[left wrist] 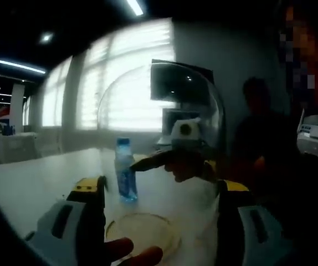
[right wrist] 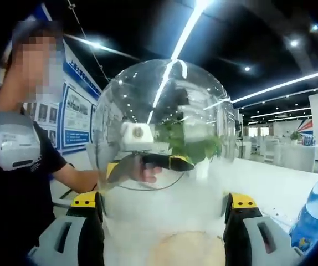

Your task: Open the cover put in the Mizone put the cover back on

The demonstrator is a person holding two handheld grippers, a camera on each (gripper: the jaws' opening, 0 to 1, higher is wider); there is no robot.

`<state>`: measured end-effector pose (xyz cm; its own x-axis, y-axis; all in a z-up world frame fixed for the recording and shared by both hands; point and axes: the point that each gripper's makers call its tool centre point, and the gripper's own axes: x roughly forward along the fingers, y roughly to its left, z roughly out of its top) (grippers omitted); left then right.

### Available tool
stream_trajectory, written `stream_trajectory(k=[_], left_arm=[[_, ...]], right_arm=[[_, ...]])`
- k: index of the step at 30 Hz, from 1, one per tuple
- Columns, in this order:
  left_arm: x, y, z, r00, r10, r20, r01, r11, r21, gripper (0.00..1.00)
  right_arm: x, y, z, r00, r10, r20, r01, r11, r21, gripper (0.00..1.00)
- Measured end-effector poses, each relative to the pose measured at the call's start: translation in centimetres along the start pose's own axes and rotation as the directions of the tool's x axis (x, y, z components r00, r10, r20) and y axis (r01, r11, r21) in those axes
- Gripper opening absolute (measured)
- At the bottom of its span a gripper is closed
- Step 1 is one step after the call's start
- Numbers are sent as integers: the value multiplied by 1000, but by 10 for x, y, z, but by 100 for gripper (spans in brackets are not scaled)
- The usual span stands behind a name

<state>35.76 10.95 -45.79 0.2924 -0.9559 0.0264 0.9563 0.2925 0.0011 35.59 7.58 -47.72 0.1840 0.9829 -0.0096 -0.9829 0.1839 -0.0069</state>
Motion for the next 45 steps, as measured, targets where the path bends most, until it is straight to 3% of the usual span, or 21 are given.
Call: stream_trajectory(k=[9,24,45], left_arm=[[4,-16,3,1000,-4,-8,4,1000,8,70],[8,-45,-7,999,10,-53,-9,1000,24,71],[-8,-76,-19,999,24,-47,-25,1000,-9,71]], right_arm=[[-11,14,4,1000,-8,-2,8,1000,-14,84],[-25,35,-8,1000,4,0,-4,1000,-15,84],[-28,70,-14,1000,13,-16,-13,1000,-17,84]])
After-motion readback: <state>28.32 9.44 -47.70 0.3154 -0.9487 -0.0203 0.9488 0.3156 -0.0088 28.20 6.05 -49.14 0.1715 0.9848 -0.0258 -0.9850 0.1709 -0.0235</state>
